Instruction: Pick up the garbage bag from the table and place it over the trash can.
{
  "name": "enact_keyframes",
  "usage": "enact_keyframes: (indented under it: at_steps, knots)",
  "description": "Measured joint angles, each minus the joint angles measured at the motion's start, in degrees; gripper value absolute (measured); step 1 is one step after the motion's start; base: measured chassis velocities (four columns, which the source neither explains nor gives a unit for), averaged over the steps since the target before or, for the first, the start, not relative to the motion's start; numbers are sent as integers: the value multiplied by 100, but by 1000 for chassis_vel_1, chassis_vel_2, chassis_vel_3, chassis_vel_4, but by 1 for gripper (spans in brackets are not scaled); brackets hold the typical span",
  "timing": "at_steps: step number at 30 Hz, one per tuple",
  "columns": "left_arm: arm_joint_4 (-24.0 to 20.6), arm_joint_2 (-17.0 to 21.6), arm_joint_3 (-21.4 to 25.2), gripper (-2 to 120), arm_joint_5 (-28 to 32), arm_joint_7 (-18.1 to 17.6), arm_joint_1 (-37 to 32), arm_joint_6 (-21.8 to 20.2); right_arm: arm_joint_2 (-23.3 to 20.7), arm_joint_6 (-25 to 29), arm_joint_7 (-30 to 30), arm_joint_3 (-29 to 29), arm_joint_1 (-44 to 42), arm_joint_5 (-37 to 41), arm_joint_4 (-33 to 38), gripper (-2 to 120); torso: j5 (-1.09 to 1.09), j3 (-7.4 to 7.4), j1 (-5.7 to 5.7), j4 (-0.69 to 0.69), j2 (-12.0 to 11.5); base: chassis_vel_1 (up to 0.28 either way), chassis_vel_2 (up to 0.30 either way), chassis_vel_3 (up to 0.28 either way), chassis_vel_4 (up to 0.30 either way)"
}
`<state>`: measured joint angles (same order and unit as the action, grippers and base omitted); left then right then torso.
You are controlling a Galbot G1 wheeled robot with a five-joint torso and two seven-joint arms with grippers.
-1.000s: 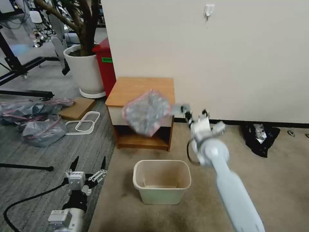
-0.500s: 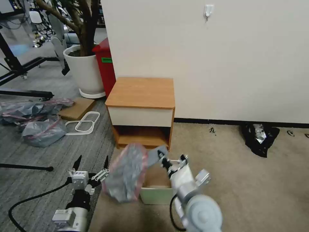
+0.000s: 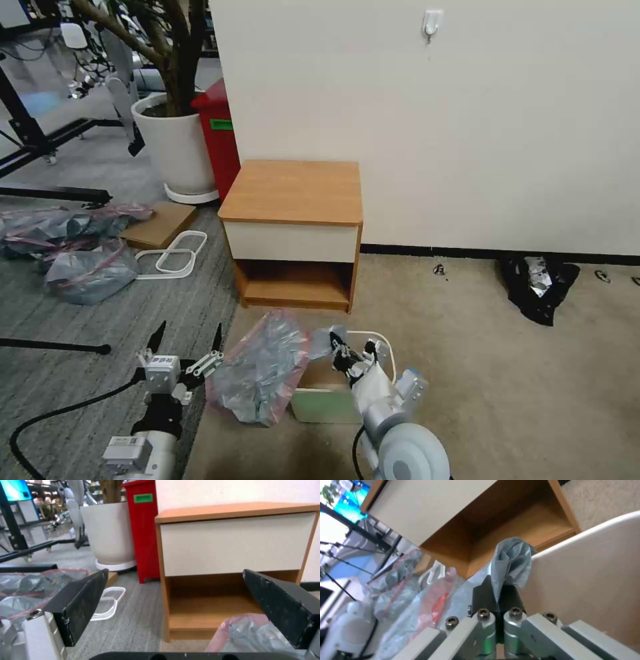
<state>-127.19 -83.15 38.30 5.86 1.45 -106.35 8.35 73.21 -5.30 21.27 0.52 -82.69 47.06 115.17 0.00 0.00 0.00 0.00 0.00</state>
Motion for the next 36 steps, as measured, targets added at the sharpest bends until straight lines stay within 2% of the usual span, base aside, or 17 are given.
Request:
enact_keyframes:
  at_steps: [16, 19, 21, 23, 24, 27, 28, 32, 34, 36]
  knots:
    - [96, 20, -55, 100, 4, -4, 104, -15, -272, 147, -115, -80, -261, -1284, -179, 1, 0, 0, 0, 0, 0, 0, 0, 0, 0]
    - [115, 34, -98, 100, 4, -4, 130, -21, -316, 173, -121, -31, -353, -1592, -174, 15, 0, 0, 0, 0, 0, 0, 0, 0, 0]
    - [122, 36, -106, 100, 3, -3, 138, -23, -328, 179, -124, -17, -381, -1671, -167, 18, 0, 0, 0, -1, 0, 0, 0, 0, 0]
    - [137, 39, -145, 100, -2, -4, 155, -25, -362, 195, -137, 32, -450, -1858, -129, 30, 0, 0, 0, 0, 0, 0, 0, 0, 0]
    - [137, 39, -145, 100, -2, -4, 155, -25, -362, 195, -137, 32, -450, -1858, -129, 30, 0, 0, 0, 0, 0, 0, 0, 0, 0]
    - [141, 36, -178, 100, -7, -4, 165, -25, -408, 191, -134, 99, -531, -2043, -60, 43, 0, 0, 0, -1, 0, 0, 0, 0, 0]
    - [141, 36, -178, 100, -7, -4, 165, -25, -408, 191, -134, 99, -531, -2043, -60, 43, 0, 0, 0, -1, 0, 0, 0, 0, 0]
    - [120, 68, -211, 100, -8, 8, 180, -26, -477, 168, -117, 228, -639, -2291, 77, 64, 0, 0, 0, -1, 0, 0, 0, 0, 0]
    - [107, 77, -230, 100, -9, 20, 184, -27, -499, 165, -111, 267, -669, -2345, 111, 66, 0, 0, 0, 0, 0, 0, 0, 0, 0]
    - [87, 81, -262, 100, -11, 48, 191, -28, -537, 163, -103, 333, -721, -2379, 178, 77, 0, 0, 0, 0, 0, 0, 0, 0, 0]
